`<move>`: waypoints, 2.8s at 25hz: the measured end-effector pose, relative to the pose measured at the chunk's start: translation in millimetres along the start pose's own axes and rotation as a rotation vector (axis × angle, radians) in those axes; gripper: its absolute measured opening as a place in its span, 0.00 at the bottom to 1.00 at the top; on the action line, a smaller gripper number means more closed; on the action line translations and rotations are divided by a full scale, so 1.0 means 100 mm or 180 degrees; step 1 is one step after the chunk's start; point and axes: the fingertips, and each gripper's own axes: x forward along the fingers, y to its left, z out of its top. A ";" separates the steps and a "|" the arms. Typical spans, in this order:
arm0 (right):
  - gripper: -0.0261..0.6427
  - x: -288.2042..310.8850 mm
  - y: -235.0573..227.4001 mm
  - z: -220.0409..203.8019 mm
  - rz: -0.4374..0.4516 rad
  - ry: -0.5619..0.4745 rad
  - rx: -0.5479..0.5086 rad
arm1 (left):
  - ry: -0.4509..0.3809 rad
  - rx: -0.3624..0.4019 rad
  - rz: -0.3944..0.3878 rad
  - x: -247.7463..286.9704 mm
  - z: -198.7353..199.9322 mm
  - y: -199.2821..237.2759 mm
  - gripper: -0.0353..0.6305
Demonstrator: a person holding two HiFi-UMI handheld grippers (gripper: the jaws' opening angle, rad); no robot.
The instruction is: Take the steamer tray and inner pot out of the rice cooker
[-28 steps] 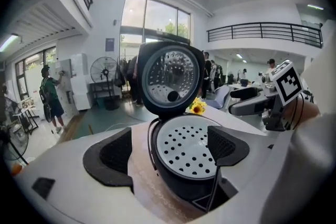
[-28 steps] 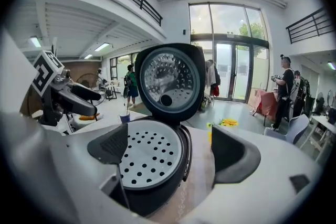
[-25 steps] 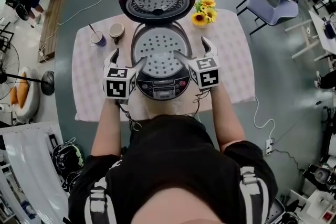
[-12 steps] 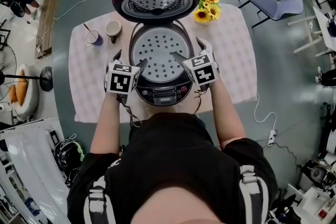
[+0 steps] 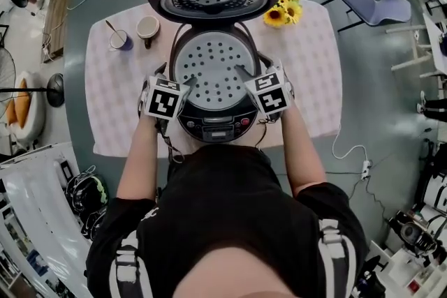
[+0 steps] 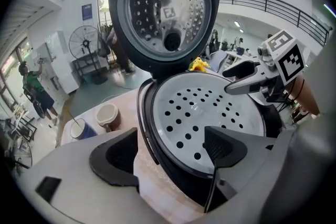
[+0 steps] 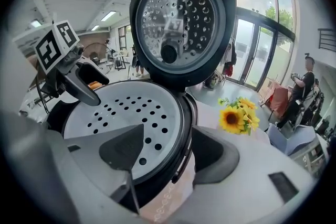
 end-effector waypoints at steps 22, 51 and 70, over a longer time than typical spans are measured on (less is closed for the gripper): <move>0.18 0.00 -0.14 0.01 -0.0346 -0.0116 0.0029 | -0.0089 -0.0024 0.0444 -0.06 0.07 0.07 0.30; 0.14 -0.99 -0.19 0.62 -0.0789 -0.1053 0.0039 | -0.0993 0.0141 0.0711 -0.94 0.55 -0.20 0.25; 0.13 -2.05 -0.88 -0.16 -0.1432 -0.1119 0.0424 | -0.1267 0.0635 0.0303 -0.85 1.05 -1.45 0.25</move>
